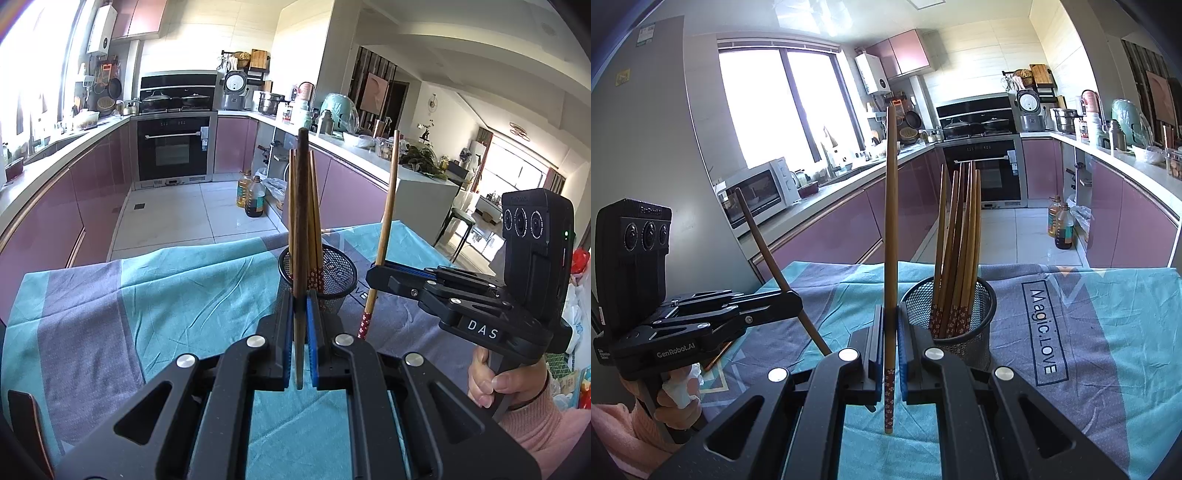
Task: Organize utensils
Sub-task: 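Carry both upright chopsticks over the mesh holder's rim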
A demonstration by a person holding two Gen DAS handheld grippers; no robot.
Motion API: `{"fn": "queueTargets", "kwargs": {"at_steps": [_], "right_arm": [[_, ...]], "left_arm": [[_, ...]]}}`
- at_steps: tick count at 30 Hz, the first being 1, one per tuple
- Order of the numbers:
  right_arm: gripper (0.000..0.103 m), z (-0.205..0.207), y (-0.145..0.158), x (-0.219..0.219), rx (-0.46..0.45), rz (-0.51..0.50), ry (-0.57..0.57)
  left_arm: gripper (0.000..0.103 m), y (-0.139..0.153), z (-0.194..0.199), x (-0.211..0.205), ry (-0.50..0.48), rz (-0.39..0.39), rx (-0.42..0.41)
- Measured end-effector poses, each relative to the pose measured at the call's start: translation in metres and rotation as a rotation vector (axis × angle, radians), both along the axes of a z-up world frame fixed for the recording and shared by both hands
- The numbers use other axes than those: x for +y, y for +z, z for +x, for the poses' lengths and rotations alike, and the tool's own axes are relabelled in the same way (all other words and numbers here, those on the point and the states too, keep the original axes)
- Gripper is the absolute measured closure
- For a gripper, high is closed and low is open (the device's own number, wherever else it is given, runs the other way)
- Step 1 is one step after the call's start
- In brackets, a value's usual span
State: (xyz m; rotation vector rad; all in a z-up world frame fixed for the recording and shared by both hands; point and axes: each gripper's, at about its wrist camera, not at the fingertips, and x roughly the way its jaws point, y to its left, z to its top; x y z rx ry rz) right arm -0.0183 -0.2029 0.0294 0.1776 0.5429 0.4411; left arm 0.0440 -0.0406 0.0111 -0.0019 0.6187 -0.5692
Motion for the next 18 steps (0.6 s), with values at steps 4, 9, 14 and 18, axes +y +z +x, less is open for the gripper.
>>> {"fn": "queueTargets", "kwargs": {"at_steps": [4,9,14,18], "right_arm": [[0.097,0.001,0.003,0.0,-0.006,-0.002,-0.001],[0.097,0.002,0.006,0.0,-0.014,-0.005,0.002],[0.097,0.004,0.01,0.0,-0.025,-0.004,0.002],[0.097,0.007,0.015,-0.001,-0.037,0.005,0.001]], "left_arm": [[0.096,0.003,0.0,-0.001,-0.002,0.003,-0.009],[0.096,0.007,-0.001,-0.001,-0.002,0.006,-0.019],[0.096,0.013,-0.004,-0.002,-0.004,0.007,-0.036],[0.096,0.02,-0.005,0.001,-0.007,-0.002,-0.053]]}}
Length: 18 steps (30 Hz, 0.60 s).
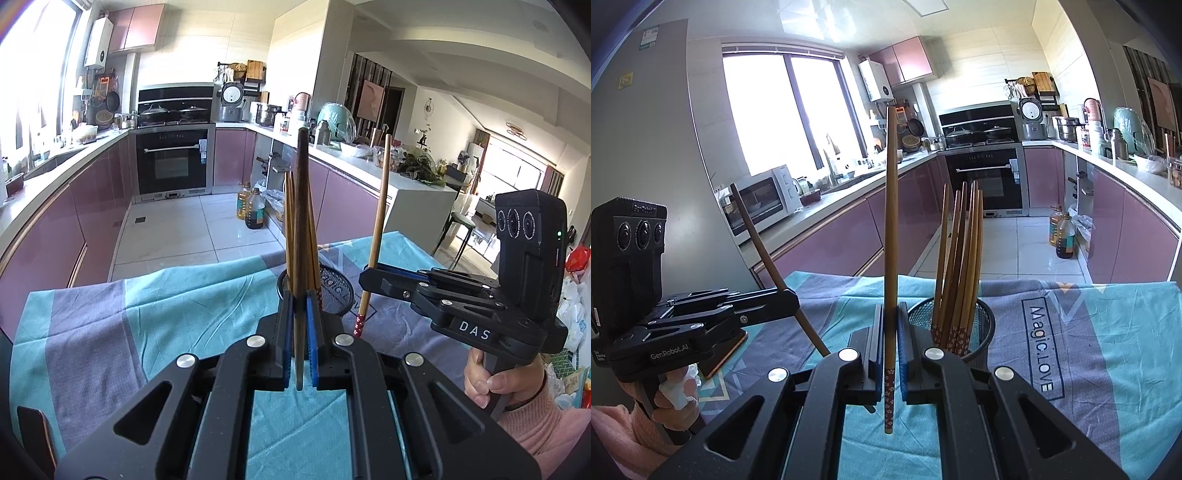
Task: Organize utensils
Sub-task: 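Carry both upright chopsticks over the mesh holder's rim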
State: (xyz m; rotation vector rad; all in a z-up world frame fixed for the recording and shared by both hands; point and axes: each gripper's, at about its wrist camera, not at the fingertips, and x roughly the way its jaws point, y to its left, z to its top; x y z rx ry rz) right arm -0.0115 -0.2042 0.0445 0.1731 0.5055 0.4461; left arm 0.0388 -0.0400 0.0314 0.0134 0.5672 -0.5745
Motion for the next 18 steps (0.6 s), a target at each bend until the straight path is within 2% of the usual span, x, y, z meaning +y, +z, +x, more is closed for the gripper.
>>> {"fn": "queueTargets", "kwargs": {"at_steps": [18], "right_arm": [[0.097,0.015,0.009,-0.006,-0.017,0.035,-0.005]], "left_arm": [[0.096,0.024,-0.017,0.0,-0.022,-0.022,-0.052]]}}
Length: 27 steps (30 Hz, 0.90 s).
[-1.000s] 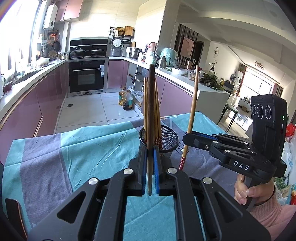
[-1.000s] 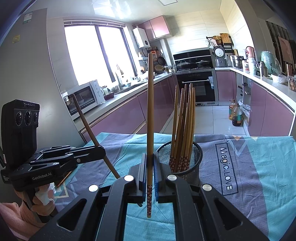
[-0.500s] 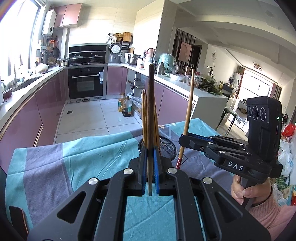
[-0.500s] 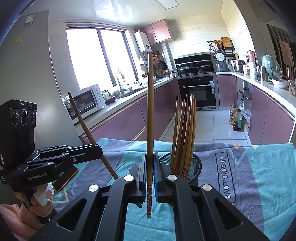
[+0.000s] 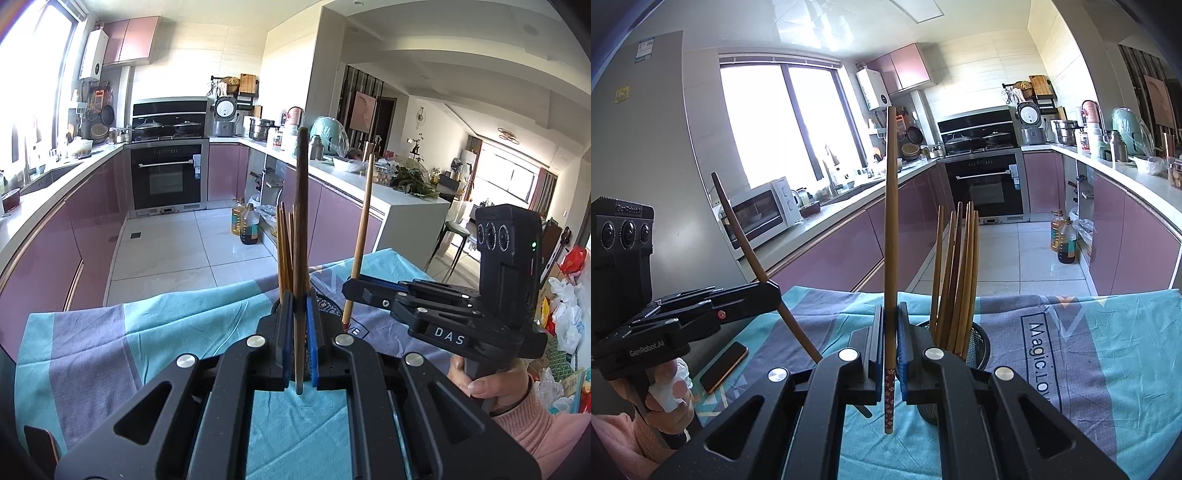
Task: Organize utensils
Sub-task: 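Carry both upright chopsticks over the mesh holder's rim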
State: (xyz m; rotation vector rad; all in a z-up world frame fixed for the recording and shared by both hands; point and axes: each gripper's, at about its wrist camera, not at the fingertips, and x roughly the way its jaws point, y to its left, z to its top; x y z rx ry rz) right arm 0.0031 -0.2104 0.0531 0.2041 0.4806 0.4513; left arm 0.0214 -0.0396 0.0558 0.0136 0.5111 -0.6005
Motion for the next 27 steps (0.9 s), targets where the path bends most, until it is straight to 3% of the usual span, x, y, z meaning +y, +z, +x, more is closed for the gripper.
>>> {"fn": "queueTargets", "kwargs": {"at_steps": [27], "right_arm": [[0.097,0.01,0.009,-0.004,-0.017,0.014,-0.009]], "left_arm": [[0.096,0.031,-0.012,-0.002,-0.015,-0.007,-0.055]]}}
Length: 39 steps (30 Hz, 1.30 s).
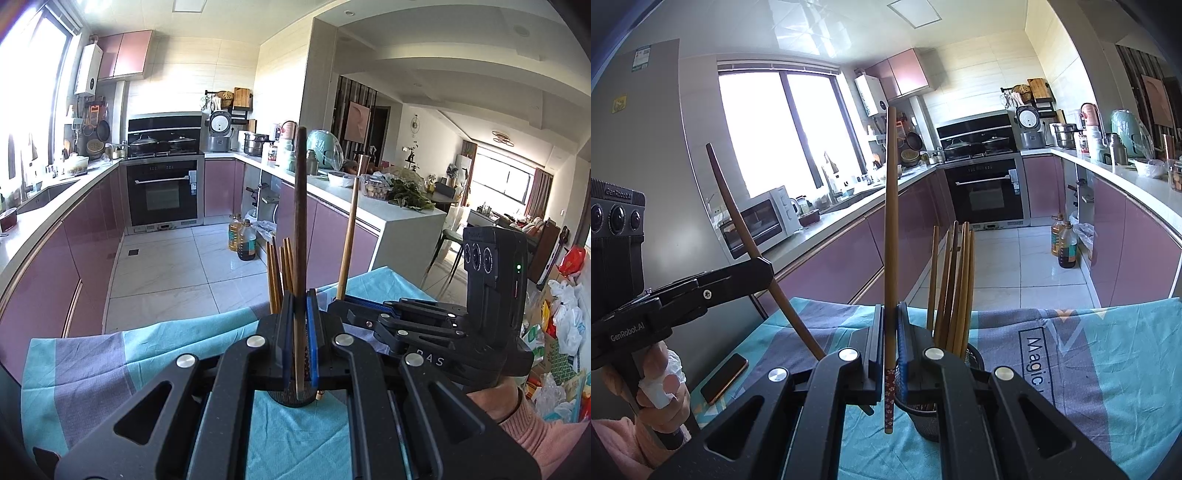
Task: Organize utensils
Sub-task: 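Carry both upright chopsticks over the mesh holder's rim, then lower both chopsticks into the mesh holder among the others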
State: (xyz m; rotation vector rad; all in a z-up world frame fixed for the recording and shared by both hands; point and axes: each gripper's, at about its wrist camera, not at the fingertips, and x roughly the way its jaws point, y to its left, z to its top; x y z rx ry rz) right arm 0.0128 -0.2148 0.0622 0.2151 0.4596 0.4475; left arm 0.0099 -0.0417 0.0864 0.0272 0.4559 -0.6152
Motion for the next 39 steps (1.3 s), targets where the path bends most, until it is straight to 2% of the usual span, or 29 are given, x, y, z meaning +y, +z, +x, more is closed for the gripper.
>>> {"fn": "queueTargets", "kwargs": {"at_steps": [18,39], "right_arm": [[0.097,0.001,0.006,0.002,-0.02,-0.011,-0.018],[0.097,0.016,0.01,0.002,-0.022,-0.021,-0.045]], "left_arm": [[0.096,0.014,0.004,0.001,-0.002,-0.019,-0.016],[0.096,0.018,0.02,0.003,-0.004,-0.019,0.006]]}}
